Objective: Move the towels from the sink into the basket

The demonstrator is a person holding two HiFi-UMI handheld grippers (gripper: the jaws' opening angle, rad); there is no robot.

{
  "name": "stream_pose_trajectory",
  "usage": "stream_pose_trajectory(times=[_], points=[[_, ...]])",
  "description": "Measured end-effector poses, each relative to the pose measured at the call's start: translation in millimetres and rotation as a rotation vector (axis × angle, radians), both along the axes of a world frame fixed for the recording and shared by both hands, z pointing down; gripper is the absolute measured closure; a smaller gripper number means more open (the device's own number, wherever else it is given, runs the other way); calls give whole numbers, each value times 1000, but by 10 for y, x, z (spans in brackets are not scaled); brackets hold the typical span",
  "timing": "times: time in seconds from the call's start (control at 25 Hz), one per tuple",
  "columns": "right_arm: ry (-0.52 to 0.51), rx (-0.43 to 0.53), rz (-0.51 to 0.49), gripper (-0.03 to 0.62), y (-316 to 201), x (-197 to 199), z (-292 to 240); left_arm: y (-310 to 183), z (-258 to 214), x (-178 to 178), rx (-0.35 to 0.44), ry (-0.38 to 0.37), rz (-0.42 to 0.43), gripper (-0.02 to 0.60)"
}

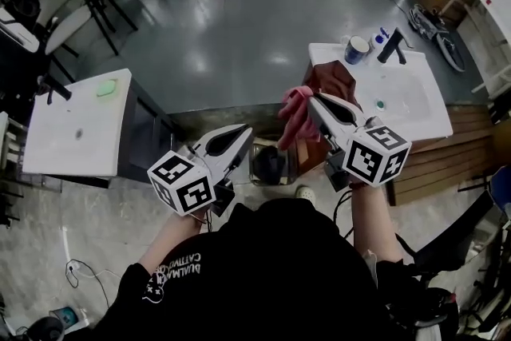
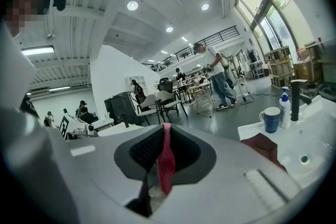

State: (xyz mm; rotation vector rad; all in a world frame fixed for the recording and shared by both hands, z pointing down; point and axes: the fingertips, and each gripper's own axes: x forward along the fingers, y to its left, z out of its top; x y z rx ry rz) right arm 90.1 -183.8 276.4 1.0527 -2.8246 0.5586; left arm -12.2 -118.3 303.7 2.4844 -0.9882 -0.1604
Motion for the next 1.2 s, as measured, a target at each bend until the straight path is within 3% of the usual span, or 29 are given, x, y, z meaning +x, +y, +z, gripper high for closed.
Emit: stream_pose_trajectory(times=[0.56, 1.0, 1.2], points=[[45, -30, 10, 548, 511, -682, 191, 550, 217, -689, -44, 21, -6, 581], [111, -150, 71, 548, 370, -617, 726, 420, 574, -722, -130, 53, -24, 581], [113, -238, 86, 548, 135, -490, 1190, 267, 922, -656, -204, 9, -34, 581]])
